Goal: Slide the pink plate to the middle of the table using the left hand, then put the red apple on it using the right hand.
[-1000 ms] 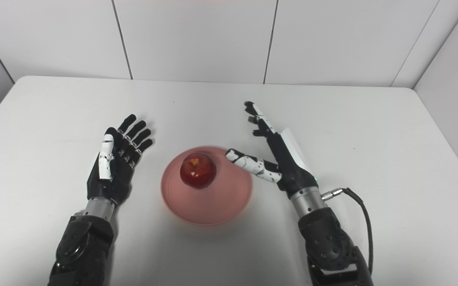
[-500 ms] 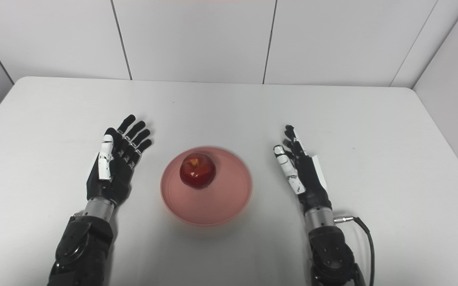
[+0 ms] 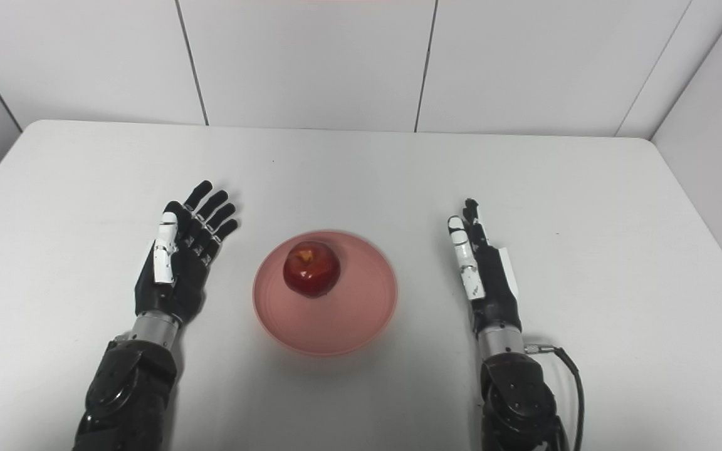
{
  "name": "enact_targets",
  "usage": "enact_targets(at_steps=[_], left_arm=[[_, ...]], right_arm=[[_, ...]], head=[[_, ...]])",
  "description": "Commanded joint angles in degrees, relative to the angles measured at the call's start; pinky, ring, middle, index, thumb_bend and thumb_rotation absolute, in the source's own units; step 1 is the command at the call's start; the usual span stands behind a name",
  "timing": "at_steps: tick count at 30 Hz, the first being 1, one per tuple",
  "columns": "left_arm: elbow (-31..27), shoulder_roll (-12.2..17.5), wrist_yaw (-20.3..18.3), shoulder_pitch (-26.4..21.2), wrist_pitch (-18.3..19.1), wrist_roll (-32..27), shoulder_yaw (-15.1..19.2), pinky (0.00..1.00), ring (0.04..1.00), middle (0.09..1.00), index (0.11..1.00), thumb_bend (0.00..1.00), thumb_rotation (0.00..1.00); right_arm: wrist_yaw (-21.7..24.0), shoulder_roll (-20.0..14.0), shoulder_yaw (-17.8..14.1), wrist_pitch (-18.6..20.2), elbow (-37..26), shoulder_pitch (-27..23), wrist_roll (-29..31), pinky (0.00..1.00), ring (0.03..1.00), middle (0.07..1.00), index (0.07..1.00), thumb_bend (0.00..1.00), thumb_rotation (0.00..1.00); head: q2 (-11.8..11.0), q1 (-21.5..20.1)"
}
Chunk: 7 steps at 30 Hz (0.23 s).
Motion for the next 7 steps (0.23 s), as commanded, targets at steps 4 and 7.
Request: enact_targets(at_steps=[4, 7], left_arm=[[-0.9, -0.2, 1.3, 0.6, 1.9, 0.6, 0.0, 0.88, 0.878, 0.874, 0.863, 0.41, 1.00], [-1.3, -0.2, 1.6, 0.6, 2.3, 0.8, -0.1, 0.89, 0.880, 0.876, 0.865, 0.41, 1.00]], right_arm=[[-0.2, 1.1, -0.1, 1.0, -2.5, -0.6, 1.4, 1.00, 1.000, 1.000, 1.000, 0.35, 1.00], [-0.3, 1.3, -0.3, 0.9, -2.3, -0.7, 1.9, 1.00, 1.000, 1.000, 1.000, 0.35, 1.00]], head=[[-0.1, 0.1], [-0.1, 0.1]])
